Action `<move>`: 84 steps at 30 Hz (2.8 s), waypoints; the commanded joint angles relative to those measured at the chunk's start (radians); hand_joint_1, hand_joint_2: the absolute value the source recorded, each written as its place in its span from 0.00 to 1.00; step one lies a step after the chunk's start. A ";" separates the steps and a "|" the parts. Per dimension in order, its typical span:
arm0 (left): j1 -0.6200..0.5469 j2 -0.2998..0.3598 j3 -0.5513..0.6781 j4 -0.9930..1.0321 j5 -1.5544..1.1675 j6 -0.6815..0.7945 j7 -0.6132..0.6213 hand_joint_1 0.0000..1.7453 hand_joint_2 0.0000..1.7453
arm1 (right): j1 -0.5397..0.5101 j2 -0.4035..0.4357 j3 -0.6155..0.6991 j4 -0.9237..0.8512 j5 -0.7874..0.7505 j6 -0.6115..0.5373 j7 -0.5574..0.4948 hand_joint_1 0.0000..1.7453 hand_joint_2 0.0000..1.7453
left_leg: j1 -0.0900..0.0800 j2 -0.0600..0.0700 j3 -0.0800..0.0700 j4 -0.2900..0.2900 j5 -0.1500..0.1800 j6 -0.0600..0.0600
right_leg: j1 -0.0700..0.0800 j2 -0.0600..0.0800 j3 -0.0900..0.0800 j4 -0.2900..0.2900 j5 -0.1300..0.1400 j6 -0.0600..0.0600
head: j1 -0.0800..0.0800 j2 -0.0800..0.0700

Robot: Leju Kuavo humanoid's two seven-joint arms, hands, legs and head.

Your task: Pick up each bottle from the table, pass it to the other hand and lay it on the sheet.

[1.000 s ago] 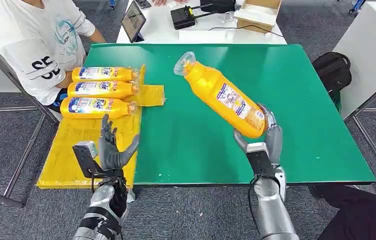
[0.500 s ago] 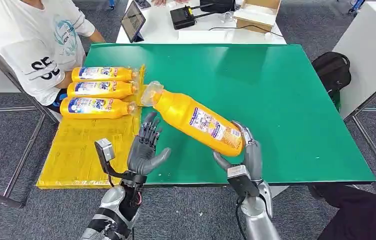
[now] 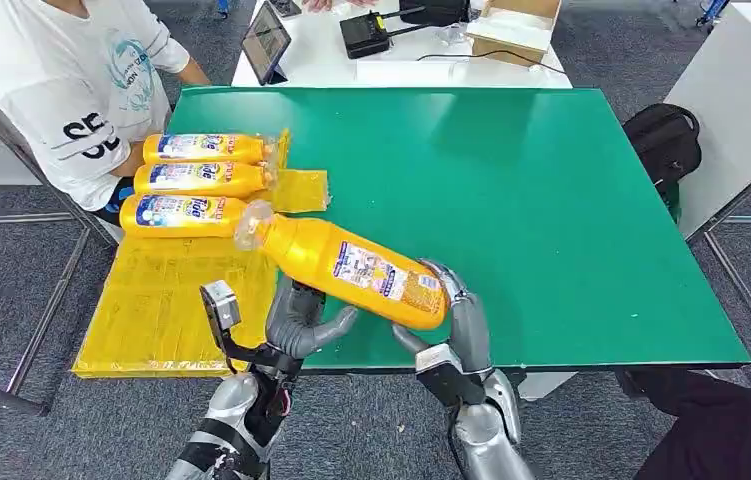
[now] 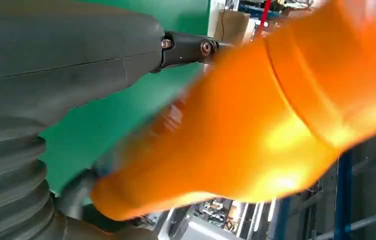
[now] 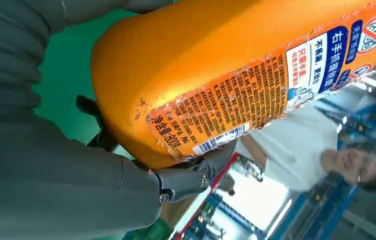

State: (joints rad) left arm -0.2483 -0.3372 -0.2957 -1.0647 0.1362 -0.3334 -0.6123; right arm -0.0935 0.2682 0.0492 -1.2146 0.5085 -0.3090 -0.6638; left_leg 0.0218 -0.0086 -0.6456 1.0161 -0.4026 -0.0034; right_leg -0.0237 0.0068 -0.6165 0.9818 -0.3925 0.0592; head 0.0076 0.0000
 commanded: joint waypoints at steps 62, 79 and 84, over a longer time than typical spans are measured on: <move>-0.034 -0.012 0.009 0.051 0.077 0.062 -0.035 1.00 1.00 | -0.118 0.040 0.173 0.506 0.094 -0.043 -0.034 1.00 1.00 | 0.001 -0.001 0.003 0.000 -0.002 0.001 | 0.001 -0.002 0.002 -0.001 -0.002 -0.002 | 0.000 0.000; -0.074 0.012 0.179 -0.080 -0.176 0.367 -0.086 1.00 1.00 | -0.107 0.022 0.219 0.281 0.014 0.200 -0.014 0.00 0.00 | 0.000 0.001 0.000 0.000 -0.001 0.001 | 0.001 -0.001 -0.001 0.001 -0.001 -0.002 | 0.000 0.000; -0.112 0.042 0.237 -0.103 -0.264 0.454 -0.086 1.00 1.00 | -0.120 0.015 0.249 0.249 -0.003 0.225 0.000 0.00 0.00 | 0.000 0.002 0.001 0.001 -0.001 0.001 | 0.001 0.000 -0.001 0.001 -0.001 -0.003 | 0.001 0.000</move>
State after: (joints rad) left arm -0.2604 -0.3323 -0.1893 -1.1413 -0.0543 0.0498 -0.6985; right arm -0.2002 0.3265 0.2212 -0.8777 0.5249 -0.1137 -0.6615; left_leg 0.0220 -0.0077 -0.6465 1.0161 -0.4020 -0.0038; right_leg -0.0235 0.0072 -0.6187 0.9822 -0.3923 0.0590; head 0.0084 0.0000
